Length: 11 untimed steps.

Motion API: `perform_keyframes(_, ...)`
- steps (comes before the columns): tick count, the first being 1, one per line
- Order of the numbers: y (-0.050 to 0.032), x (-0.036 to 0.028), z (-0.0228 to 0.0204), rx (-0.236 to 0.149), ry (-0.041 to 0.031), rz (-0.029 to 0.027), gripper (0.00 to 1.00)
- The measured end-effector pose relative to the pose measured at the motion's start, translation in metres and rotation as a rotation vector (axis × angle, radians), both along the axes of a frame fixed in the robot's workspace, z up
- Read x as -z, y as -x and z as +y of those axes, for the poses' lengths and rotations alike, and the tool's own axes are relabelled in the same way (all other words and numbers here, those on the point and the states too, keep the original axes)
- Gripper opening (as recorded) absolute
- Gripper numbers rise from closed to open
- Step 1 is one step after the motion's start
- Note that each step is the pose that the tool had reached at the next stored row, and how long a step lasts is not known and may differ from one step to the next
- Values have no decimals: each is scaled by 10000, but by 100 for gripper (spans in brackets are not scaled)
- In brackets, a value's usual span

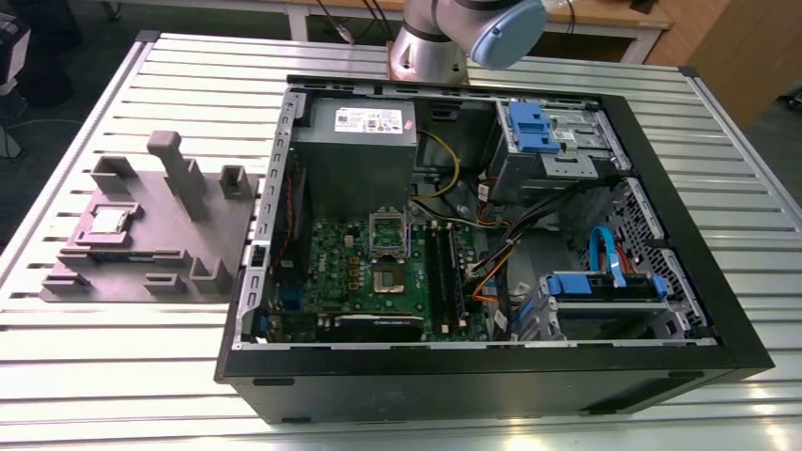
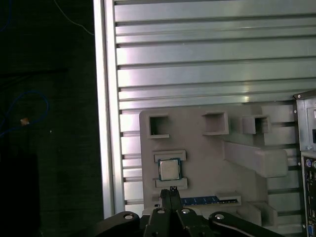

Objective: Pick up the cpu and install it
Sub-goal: 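Pick up the cpu and move it towards the insertion slot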

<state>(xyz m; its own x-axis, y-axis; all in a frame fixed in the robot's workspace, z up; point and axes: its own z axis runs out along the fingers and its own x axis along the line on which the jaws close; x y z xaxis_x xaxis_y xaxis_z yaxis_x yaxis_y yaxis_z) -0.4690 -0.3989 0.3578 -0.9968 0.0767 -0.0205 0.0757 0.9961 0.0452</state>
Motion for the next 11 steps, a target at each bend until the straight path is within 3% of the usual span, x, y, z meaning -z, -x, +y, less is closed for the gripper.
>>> perform_keyframes(7,2,0,0,0,0,0,10)
perform_keyframes(10,3,0,0,0,0,0,16)
perform_keyframes(11,3,0,0,0,0,0,23)
